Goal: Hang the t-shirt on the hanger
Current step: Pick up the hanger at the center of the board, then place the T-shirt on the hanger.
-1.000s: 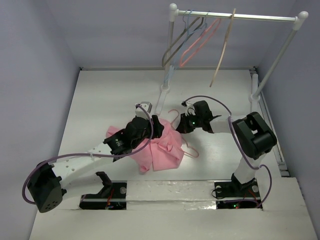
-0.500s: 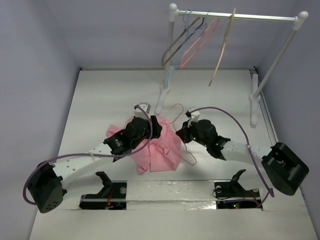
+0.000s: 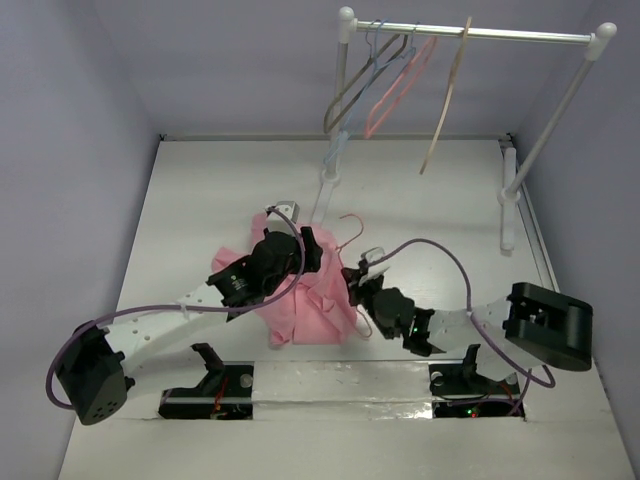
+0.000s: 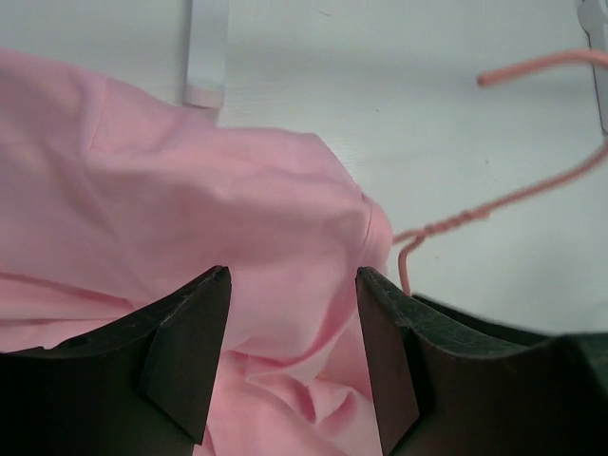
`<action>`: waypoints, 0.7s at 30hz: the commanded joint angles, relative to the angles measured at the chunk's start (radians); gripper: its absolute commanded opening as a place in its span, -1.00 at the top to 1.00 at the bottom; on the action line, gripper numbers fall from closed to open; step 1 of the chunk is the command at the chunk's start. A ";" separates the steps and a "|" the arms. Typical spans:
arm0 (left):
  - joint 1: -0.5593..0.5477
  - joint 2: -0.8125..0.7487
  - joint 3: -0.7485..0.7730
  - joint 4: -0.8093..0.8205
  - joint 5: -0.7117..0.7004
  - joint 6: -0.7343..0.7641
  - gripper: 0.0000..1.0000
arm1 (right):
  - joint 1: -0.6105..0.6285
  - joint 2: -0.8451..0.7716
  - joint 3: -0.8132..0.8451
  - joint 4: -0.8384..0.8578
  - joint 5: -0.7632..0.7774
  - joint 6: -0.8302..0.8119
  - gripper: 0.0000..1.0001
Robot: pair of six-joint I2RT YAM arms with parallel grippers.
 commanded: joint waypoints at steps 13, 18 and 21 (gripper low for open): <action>0.023 -0.228 0.072 -0.080 -0.145 -0.098 -0.19 | 0.274 0.302 0.214 0.890 0.482 -0.622 1.00; 0.052 -0.300 0.017 -0.122 -0.116 -0.196 -0.21 | 0.274 0.248 0.223 0.890 0.463 -0.641 1.00; 0.068 -0.279 0.003 -0.105 -0.068 -0.228 -0.26 | 0.274 0.226 0.217 0.890 0.445 -0.643 1.00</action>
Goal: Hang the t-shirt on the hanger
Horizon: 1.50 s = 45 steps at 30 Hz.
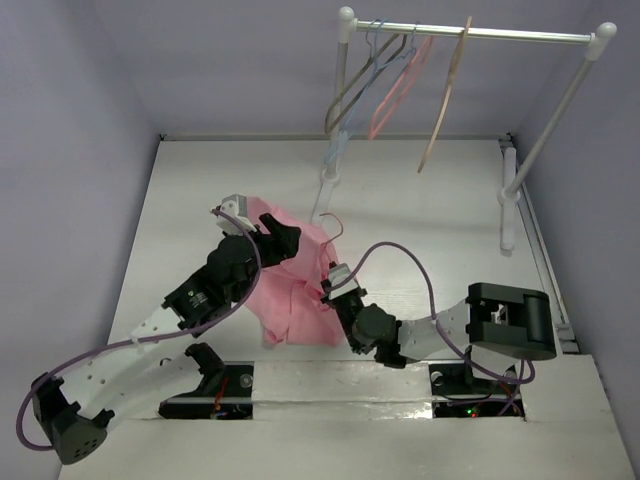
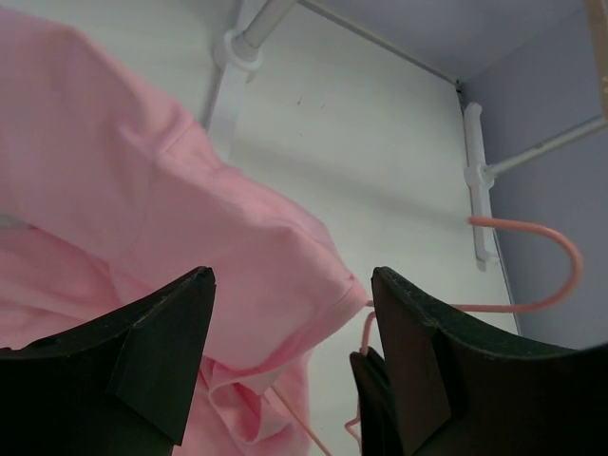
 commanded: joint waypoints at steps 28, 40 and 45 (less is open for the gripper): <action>0.081 0.244 -0.131 0.418 0.230 -0.236 0.13 | 0.035 0.037 0.103 0.451 -0.027 -0.015 1.00; 0.081 0.160 -0.167 0.451 0.179 -0.240 0.75 | 0.035 0.034 0.169 0.187 -0.116 0.170 1.00; 0.081 0.115 -0.159 0.438 0.153 -0.227 1.00 | 0.035 -0.014 0.152 0.049 -0.146 0.272 1.00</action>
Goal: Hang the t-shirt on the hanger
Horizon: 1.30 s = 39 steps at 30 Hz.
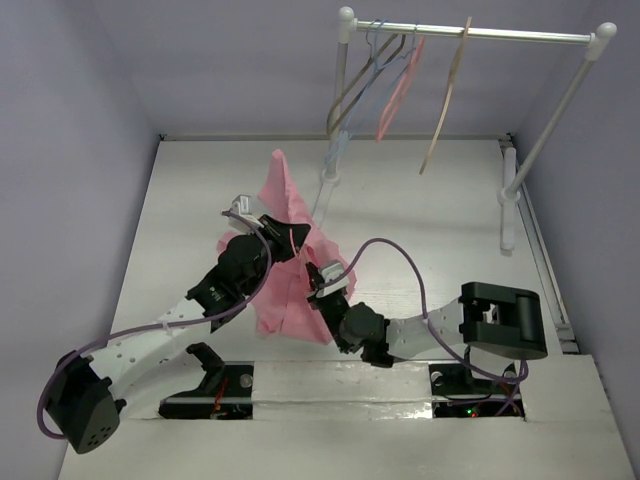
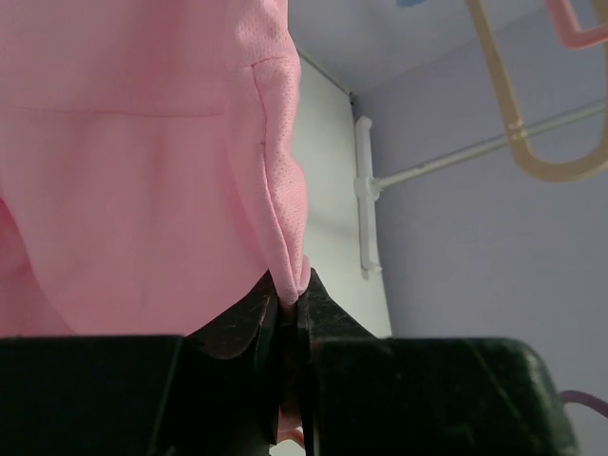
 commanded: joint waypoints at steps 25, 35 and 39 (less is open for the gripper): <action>0.002 -0.149 0.091 -0.071 0.011 0.008 1.00 | 0.011 -0.446 -0.071 -1.050 -0.200 1.045 0.79; 0.002 -0.192 0.077 -0.098 0.019 -0.005 1.00 | -0.040 -0.315 -0.014 -1.072 -0.179 1.174 -0.01; 0.002 -0.208 0.079 -0.109 0.019 -0.003 1.00 | -0.077 -0.274 -0.021 -0.977 -0.237 1.153 0.01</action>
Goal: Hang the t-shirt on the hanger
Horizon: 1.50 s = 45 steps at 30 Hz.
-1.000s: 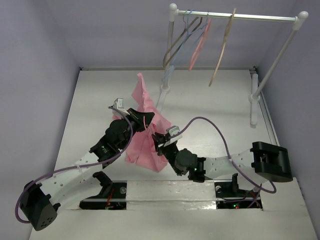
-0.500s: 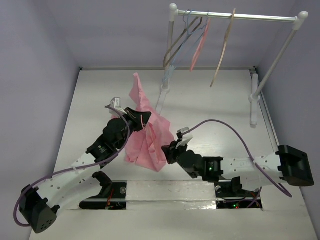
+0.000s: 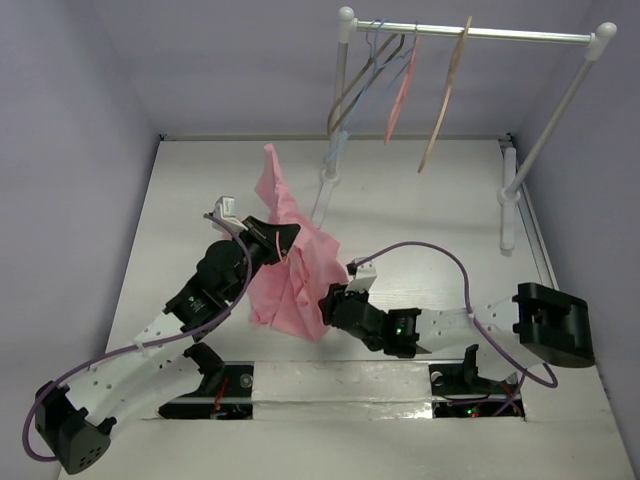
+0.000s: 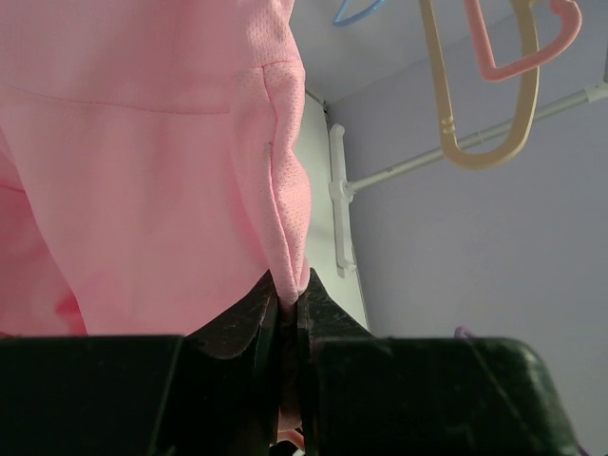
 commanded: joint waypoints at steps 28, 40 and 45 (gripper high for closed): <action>0.002 0.121 0.332 0.144 -0.176 0.388 1.00 | -0.011 -0.105 -0.014 -0.157 -0.308 -0.036 1.00; 0.002 0.080 0.072 0.233 -0.055 0.159 1.00 | -0.002 -0.158 0.146 -0.173 -0.405 -0.144 1.00; 0.002 0.043 -0.037 0.203 -0.035 0.065 1.00 | -0.002 0.019 0.258 -0.188 -0.390 -0.136 1.00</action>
